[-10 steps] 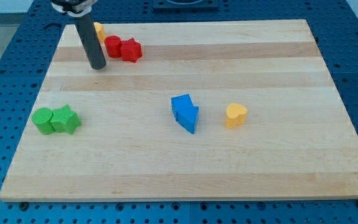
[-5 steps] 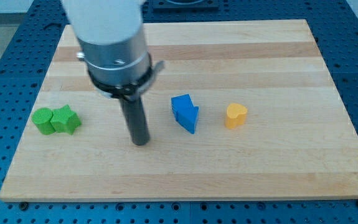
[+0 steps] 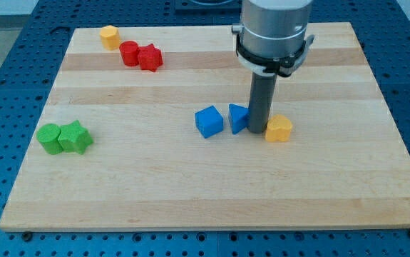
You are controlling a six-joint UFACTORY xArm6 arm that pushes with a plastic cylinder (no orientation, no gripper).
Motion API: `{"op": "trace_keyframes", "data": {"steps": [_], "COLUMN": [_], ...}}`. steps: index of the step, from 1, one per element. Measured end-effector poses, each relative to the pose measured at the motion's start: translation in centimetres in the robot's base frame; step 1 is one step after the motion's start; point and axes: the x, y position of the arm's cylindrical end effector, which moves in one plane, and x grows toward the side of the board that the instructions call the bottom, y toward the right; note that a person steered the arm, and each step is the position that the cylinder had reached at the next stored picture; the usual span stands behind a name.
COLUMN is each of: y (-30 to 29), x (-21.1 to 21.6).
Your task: Move the blue triangle to the top center
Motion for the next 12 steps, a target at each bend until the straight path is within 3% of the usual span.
{"op": "trace_keyframes", "data": {"steps": [3,5,7,10,12], "y": [-1.5,-3.1,-3.5,-3.7,-6.4], "x": [3.5,-3.6,-8.2,-7.7,-10.2]}}
